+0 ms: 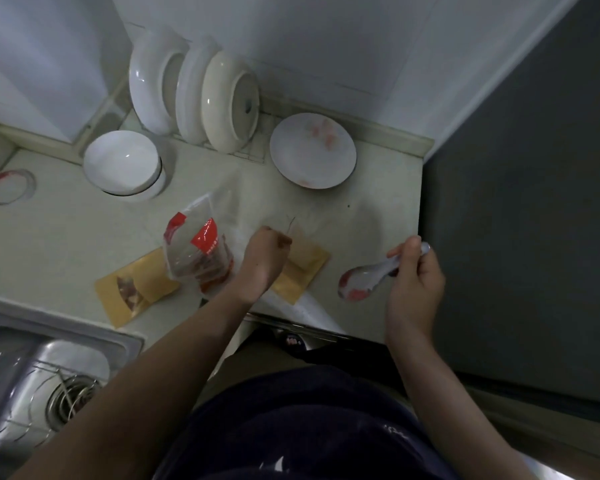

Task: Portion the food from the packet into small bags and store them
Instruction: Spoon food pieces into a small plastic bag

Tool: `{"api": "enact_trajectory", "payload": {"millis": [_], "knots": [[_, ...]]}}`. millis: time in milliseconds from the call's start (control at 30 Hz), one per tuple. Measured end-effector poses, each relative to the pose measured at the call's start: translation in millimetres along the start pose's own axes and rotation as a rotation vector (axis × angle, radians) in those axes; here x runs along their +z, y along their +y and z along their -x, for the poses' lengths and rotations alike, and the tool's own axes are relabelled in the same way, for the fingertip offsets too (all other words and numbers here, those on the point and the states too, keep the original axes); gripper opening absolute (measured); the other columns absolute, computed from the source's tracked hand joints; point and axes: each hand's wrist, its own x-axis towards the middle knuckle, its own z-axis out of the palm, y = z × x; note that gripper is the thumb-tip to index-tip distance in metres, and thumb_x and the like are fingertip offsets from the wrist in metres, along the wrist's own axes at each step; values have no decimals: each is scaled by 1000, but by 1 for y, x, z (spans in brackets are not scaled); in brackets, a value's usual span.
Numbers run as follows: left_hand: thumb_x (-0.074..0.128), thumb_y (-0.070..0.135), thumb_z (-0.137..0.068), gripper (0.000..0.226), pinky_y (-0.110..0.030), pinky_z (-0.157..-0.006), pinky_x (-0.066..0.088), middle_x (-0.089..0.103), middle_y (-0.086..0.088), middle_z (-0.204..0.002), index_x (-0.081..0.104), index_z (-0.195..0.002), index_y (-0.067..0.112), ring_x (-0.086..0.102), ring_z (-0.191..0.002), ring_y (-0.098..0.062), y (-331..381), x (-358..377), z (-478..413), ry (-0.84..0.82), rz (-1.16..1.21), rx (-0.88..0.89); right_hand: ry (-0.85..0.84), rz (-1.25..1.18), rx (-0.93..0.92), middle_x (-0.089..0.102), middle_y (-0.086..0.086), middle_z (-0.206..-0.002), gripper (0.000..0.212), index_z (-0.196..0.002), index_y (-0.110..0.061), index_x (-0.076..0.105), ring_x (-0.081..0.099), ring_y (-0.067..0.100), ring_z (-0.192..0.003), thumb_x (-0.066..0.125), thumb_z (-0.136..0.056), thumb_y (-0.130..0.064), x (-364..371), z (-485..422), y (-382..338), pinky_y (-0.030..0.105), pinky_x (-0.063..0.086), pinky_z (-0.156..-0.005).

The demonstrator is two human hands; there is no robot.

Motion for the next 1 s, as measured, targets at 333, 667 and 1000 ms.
{"api": "enact_trajectory", "payload": {"millis": [333,667,1000], "knots": [[75,16,-82,22,-10,-73,50,71,14,-80,71,-102,24,66,-80,3,38,-57,68,210,571,-45,-579,255,-57,57,-15,-60,24,-81,-35,57,45,0,-40,43,-100,-33,38,18,-15,19,37,-42],[64,12,-92,15,-34,-81,57,74,-15,-87,71,-94,-1,73,-88,-28,33,-64,106,151,1013,-221,-796,335,-342,63,-34,-95,30,-116,-33,66,56,-13,-105,58,-89,-43,59,39,-15,7,41,-88],[51,23,-100,33,-37,-82,57,73,-20,-87,70,-86,0,72,-87,-30,34,-69,122,122,990,-234,-897,257,-400,68,-32,-84,24,-107,-27,71,64,-13,-83,72,-83,-28,58,35,-11,7,48,-74]]}}
